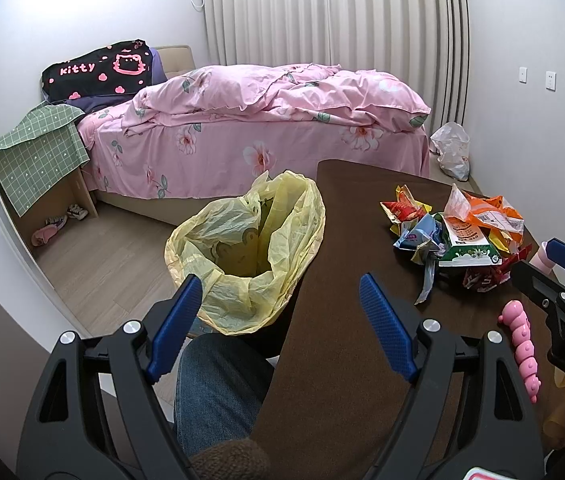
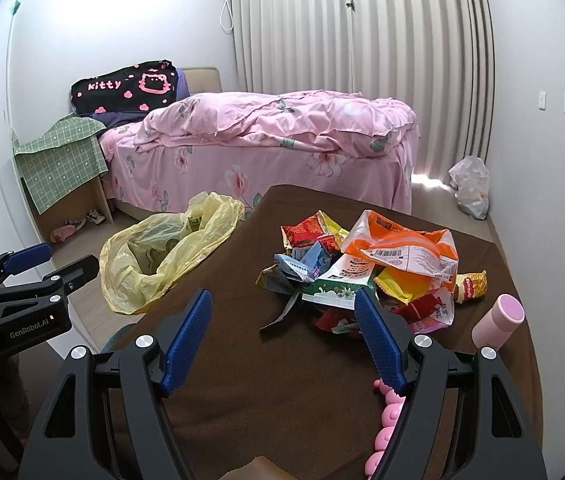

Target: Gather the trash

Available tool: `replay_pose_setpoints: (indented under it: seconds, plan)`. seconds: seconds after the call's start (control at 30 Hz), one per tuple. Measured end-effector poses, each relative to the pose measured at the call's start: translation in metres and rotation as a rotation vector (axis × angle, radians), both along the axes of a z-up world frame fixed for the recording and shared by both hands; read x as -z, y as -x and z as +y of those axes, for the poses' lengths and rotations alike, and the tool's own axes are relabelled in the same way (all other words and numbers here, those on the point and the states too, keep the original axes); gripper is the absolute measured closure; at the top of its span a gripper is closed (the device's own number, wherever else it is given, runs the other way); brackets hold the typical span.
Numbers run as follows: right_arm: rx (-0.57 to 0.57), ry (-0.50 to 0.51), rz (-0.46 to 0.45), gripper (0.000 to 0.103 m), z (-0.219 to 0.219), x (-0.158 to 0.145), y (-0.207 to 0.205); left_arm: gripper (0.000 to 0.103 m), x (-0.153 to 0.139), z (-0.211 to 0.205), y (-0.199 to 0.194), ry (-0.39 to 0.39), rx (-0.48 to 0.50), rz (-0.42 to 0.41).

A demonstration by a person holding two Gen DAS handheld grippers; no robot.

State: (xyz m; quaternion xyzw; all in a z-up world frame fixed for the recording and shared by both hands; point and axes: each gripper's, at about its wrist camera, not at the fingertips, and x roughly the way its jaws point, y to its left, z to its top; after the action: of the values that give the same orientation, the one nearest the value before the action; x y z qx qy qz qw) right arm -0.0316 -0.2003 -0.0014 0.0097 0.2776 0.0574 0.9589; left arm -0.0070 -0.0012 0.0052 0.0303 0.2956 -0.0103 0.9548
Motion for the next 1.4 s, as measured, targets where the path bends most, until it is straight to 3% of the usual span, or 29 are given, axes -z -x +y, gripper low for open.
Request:
replay_pose_setpoints:
  seconds: [1.0, 1.23, 1.4]
  plan:
    - [0.008, -0.003, -0.005, 0.033, -0.001, -0.002, 0.0, 0.026, 0.0, 0.001, -0.002, 0.003, 0.004, -0.002]
    - [0.072, 0.012, -0.017, 0.033, -0.035, 0.003, -0.003, 0.026, 0.005, -0.003, -0.02, 0.032, 0.081, -0.002]
    - [0.129, 0.025, -0.008, 0.033, -0.07, 0.013, -0.01, 0.026, 0.016, -0.028, -0.047, 0.023, 0.174, 0.006]
